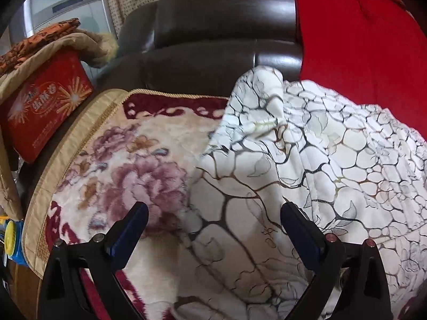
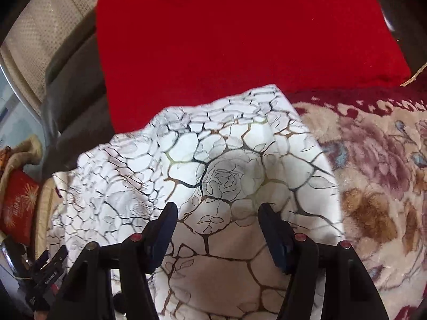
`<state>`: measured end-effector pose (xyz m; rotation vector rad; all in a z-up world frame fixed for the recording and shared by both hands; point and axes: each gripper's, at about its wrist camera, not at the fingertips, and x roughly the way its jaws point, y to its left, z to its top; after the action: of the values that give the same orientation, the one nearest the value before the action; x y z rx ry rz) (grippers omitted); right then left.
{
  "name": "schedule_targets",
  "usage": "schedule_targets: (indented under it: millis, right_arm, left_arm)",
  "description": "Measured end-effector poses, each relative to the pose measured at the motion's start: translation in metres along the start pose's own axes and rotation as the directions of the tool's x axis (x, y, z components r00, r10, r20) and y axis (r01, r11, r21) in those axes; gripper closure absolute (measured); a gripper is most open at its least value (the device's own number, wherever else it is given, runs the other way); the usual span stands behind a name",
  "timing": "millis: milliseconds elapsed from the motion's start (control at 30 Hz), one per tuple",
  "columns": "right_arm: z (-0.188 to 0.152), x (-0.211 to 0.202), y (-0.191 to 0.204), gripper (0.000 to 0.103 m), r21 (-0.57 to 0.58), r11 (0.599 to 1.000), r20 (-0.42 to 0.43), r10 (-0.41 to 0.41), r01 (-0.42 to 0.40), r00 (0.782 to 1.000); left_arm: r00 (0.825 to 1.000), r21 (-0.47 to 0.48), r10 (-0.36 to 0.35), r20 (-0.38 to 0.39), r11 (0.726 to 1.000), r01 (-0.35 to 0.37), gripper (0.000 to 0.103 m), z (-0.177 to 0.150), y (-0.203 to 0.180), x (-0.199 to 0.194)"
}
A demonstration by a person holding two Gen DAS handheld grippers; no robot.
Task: Fold large clothes
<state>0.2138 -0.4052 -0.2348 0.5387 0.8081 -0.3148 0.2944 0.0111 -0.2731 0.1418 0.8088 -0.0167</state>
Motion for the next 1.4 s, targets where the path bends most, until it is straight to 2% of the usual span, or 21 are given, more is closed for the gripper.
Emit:
schedule_targets:
  millis: [267, 400, 467, 567, 633, 800, 900, 1000, 1067, 1167, 1400]
  right_arm:
    - [-0.013, -0.039, -0.017, 0.036, 0.058, 0.996, 0.013, 0.069, -0.070, 0.998]
    - [-0.030, -0.052, -0.026, 0.036, 0.089, 0.989, -0.013, 0.122, -0.120, 0.993]
    - [-0.038, -0.054, -0.034, 0.036, 0.118, 0.984, -0.035, 0.137, -0.132, 0.990]
    - [-0.047, -0.042, -0.043, 0.036, 0.139, 0.982, -0.122, 0.143, -0.126, 0.982]
    - [-0.048, -0.048, -0.041, 0.036, 0.147, 0.980, -0.095, 0.147, -0.132, 0.985]
    - [-0.045, -0.072, -0.030, 0.036, 0.133, 0.972, 0.017, 0.193, -0.193, 0.981]
    - [-0.045, -0.073, -0.021, 0.036, 0.117, 0.971, 0.041, 0.205, -0.208, 0.978]
    - [-0.049, -0.051, -0.016, 0.036, 0.113, 0.983, -0.040, 0.151, -0.145, 0.988]
    - [-0.052, -0.034, -0.016, 0.036, 0.120, 0.987, -0.097, 0.117, -0.105, 0.988]
    - [-0.049, -0.039, -0.012, 0.035, 0.119, 0.987, -0.072, 0.121, -0.112, 0.990]
    - [-0.045, -0.057, -0.005, 0.035, 0.100, 0.981, 0.013, 0.163, -0.164, 0.986]
  left_arm:
    - [0.999, -0.098, -0.034, 0.021, 0.995, 0.036, 0.003, -0.004, 0.026, -0.030]
    - [1.000, -0.115, -0.006, 0.024, 0.993, 0.009, 0.003, -0.021, 0.036, -0.042]
    - [1.000, -0.148, -0.031, 0.001, 0.988, 0.031, 0.003, -0.037, 0.043, -0.043]
    - [0.996, -0.165, -0.066, -0.054, 0.985, 0.056, 0.003, -0.054, 0.045, -0.036]
    - [0.995, -0.171, -0.081, -0.054, 0.983, 0.070, 0.003, -0.059, 0.047, -0.039]
    - [0.991, -0.199, -0.133, 0.034, 0.970, 0.137, 0.003, -0.070, 0.056, -0.062]
    - [0.983, -0.196, -0.178, 0.046, 0.963, 0.184, 0.003, -0.070, 0.053, -0.063]
    - [0.989, -0.147, -0.151, 0.013, 0.978, 0.151, 0.003, -0.067, 0.042, -0.052]
    - [0.991, -0.130, -0.127, -0.047, 0.984, 0.120, 0.003, -0.066, 0.035, -0.037]
    - [0.988, -0.153, -0.138, -0.065, 0.980, 0.126, 0.003, -0.066, 0.036, -0.031]
    - [0.995, -0.105, -0.090, -0.038, 0.991, 0.086, 0.003, -0.064, 0.030, -0.036]
